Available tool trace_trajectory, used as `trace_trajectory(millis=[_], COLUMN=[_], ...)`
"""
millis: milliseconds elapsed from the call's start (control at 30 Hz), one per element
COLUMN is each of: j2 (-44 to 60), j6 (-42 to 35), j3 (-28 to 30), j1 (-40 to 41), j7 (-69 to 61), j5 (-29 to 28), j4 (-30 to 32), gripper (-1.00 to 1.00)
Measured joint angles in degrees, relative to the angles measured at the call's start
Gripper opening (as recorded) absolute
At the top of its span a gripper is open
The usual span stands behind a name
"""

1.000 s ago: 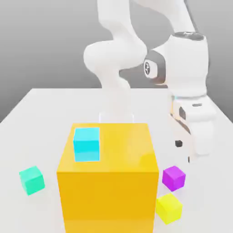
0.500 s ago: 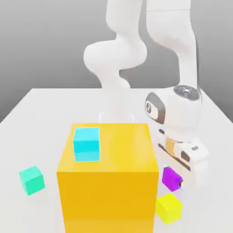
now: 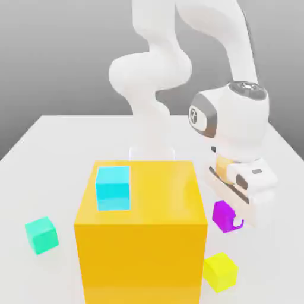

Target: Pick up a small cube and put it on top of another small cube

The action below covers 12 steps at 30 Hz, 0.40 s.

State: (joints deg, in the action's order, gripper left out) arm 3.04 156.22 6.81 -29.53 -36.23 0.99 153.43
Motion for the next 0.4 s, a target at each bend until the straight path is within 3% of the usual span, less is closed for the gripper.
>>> trace_trajectory(millis=[133, 267, 300, 400], j2=[1.9, 9.0, 10.7, 10.7], j6=[-5.0, 0.7, 2.2, 2.2], j3=[1.8, 0.8, 0.5, 0.5], j1=[2.5, 3.2, 3.4, 3.4], j7=[6.9, 6.0, 5.6, 5.6], j5=[0.6, 3.2, 3.8, 3.8], j4=[-7.0, -8.3, -8.4, -8.4], gripper=[-1.0, -1.0, 1.0, 1.0])
